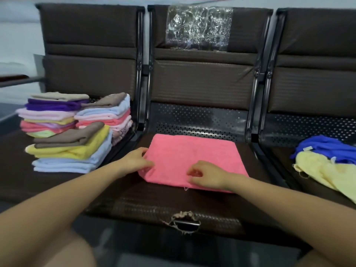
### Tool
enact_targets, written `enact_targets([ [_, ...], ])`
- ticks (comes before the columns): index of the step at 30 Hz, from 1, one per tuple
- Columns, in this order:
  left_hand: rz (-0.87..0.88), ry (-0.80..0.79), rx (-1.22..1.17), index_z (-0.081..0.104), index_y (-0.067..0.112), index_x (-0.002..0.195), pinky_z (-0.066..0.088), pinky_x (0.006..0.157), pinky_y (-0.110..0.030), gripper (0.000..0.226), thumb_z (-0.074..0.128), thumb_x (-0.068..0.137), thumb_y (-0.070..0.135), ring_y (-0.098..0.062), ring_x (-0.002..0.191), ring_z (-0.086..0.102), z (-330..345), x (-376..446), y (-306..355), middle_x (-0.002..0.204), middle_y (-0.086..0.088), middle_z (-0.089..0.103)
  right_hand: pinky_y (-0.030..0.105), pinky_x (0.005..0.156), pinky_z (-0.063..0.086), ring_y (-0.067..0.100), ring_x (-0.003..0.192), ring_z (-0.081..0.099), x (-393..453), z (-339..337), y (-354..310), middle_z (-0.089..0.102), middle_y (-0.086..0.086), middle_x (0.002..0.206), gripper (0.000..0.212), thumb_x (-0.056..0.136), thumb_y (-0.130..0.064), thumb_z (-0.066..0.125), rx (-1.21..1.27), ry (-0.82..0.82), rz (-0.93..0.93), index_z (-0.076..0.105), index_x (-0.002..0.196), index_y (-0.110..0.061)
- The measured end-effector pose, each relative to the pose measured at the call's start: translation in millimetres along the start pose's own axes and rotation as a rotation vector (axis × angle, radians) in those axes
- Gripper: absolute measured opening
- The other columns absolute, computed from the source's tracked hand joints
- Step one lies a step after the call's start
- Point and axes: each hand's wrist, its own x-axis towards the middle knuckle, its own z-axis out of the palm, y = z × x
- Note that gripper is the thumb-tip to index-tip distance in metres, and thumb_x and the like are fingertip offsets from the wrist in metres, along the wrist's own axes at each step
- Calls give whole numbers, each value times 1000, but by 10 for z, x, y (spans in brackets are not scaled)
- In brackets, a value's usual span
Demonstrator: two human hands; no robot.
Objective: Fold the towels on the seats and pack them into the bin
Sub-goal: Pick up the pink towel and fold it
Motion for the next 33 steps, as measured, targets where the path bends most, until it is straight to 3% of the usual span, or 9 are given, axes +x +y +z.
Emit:
enact_targets([
  [3,178,112,-112,47,10,136,41,55,-10,54,60,85,-1,1,54,53,-113,-77,-121,67,0,55,27,104,34,19,118,49,-89,76,84,57,7,126,40,92,-31,60,-25,-1,-43,58,128,-13],
  [5,234,227,-214,47,13,137,35,50,-11,52,57,88,-3,2,48,44,-208,-81,-210,61,3,46,25,105,32,18,121,47,-128,118,130,54,5,130,43,93,-32,60,-26,19,-51,55,132,-15],
  [7,227,205,-175,44,14,140,32,50,-13,55,57,89,-1,0,50,41,-247,-93,-316,59,6,45,24,106,31,16,122,46,-150,146,154,53,3,133,43,93,-34,58,-18,46,-60,54,133,-17],
  [12,251,116,352,39,20,143,36,59,-16,68,66,82,12,-11,69,53,-139,-202,-379,77,3,56,28,110,30,16,127,43,-233,167,213,52,0,135,46,93,-41,58,-6,76,-76,54,133,-20],
  [16,161,73,542,50,22,135,43,93,-28,54,62,82,20,-22,112,57,-113,-207,-322,125,-7,59,30,115,23,16,136,33,-406,180,340,43,0,144,56,94,-51,48,-16,113,4,46,139,-19],
  [21,56,94,731,52,26,130,44,93,-35,46,59,84,31,-27,118,47,19,-205,-159,125,-8,47,30,114,24,17,134,34,-489,195,498,44,2,143,52,96,-47,47,39,217,150,47,139,-17],
  [25,350,224,817,57,25,118,44,88,-35,33,58,85,32,-22,113,42,189,-221,49,112,-1,46,26,107,31,10,122,41,-614,136,464,52,-5,129,47,88,-47,62,60,207,63,57,128,-24],
  [28,500,30,552,65,27,102,45,86,-33,19,58,87,35,-17,100,53,436,-307,280,97,5,52,21,97,37,8,106,50,-651,136,389,59,-6,110,29,85,-40,69,90,217,-6,70,109,-24],
  [33,647,-126,599,61,27,102,47,80,-33,31,57,85,53,-12,92,51,803,-336,413,93,8,52,30,82,40,20,91,58,-493,101,323,66,3,95,12,94,-21,57,47,319,34,66,94,-12],
])
